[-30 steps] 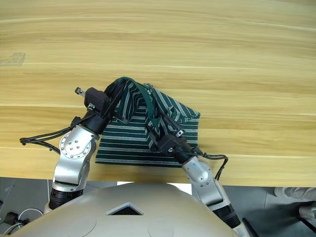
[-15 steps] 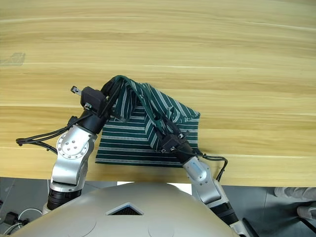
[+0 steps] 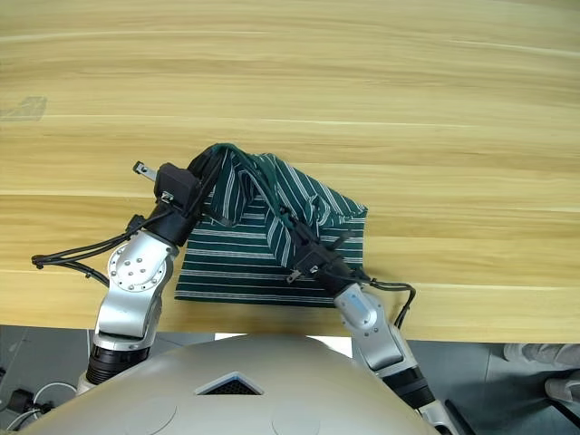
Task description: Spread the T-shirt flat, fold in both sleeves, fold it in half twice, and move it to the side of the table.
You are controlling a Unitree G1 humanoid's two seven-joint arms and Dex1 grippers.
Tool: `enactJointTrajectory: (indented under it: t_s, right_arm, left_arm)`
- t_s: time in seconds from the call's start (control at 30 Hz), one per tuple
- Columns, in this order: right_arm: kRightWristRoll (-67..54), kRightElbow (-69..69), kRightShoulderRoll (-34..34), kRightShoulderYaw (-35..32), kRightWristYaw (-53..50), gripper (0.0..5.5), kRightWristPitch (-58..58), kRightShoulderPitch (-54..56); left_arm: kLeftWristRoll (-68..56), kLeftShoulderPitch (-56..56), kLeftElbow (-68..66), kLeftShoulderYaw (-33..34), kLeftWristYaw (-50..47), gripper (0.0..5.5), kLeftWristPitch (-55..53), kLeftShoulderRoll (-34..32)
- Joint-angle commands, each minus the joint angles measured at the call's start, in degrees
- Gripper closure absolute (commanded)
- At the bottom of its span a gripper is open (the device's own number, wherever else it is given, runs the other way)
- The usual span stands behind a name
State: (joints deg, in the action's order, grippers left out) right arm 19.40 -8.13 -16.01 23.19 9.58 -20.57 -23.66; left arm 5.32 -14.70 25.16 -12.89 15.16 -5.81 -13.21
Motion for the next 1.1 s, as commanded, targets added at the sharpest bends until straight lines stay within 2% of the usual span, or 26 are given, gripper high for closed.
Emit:
enactJointTrajectory:
  t_s: [0.03, 0.17, 0.3, 0.4, 0.47, 0.57, 0.63, 0.7, 0.8, 0.87, 0.97, 1.03, 1.1]
  right_arm:
    - [0.21, -0.46, -0.42, -1.59, 0.15, 5.48, -0.06, 3.35]
    - [-5.37, -4.30, -2.78, -7.51, 3.45, 5.48, 2.45, 9.00]
    - [-15.21, -2.02, -8.37, -16.24, 11.58, 5.48, 7.20, 27.53]
    - [-16.82, 18.89, -10.82, -17.27, 19.26, 5.48, 7.37, 55.52]
    - [-14.00, 41.32, -10.39, -16.38, 20.86, 5.48, 6.06, 74.53]
    - [-9.55, 66.32, -8.77, -16.26, 12.12, 5.48, 7.26, 97.14]
    - [-9.96, 71.48, -8.44, -18.16, 6.04, 5.48, 7.09, 106.64]
    - [-10.00, 72.80, -8.68, -18.59, 3.62, 5.48, 4.52, 110.92]
    - [-10.82, 73.93, -8.46, -18.65, 5.23, 5.48, 0.28, 111.07]
    - [-10.89, 73.91, -8.00, -17.52, 9.02, 5.48, -3.30, 106.84]
    - [-12.30, 64.27, -6.94, -13.29, 20.97, 5.48, -9.63, 88.65]
    - [-15.20, 48.51, -7.76, -8.51, 27.60, 5.48, -9.30, 70.83]
    - [-18.35, 34.94, -9.05, -5.67, 31.10, 5.48, -5.55, 58.04]
  left_arm:
    - [1.49, 2.15, -1.29, 1.26, 0.10, 5.49, 0.47, -1.63]
    - [1.80, 6.51, -1.92, 5.42, 1.85, 5.49, 0.78, -5.64]
    - [3.35, 21.01, -7.58, 9.06, 7.50, 5.49, 1.16, -14.53]
    - [3.23, 44.53, -24.31, 7.25, 15.55, 5.49, 0.06, -18.68]
    - [6.35, 64.47, -43.44, 4.53, 17.26, 5.49, 2.51, -17.90]
    - [14.41, 91.17, -73.03, -0.10, 8.47, 5.49, 6.45, -12.89]
    - [18.53, 102.81, -82.86, -2.37, 1.05, 5.49, 8.60, -11.84]
    - [18.34, 108.59, -86.00, -1.99, -1.62, 5.49, 10.49, -12.13]
    - [19.32, 109.09, -86.90, -3.82, 0.30, 5.49, 15.00, -13.72]
    - [19.75, 103.69, -84.33, -5.91, 5.89, 5.49, 20.15, -14.88]
    - [16.31, 80.78, -62.72, -10.04, 21.12, 5.49, 26.87, -22.52]
    - [12.23, 62.64, -43.69, -12.43, 27.79, 5.49, 27.24, -29.06]
    - [9.29, 47.88, -28.32, -12.77, 31.36, 5.49, 26.56, -35.33]
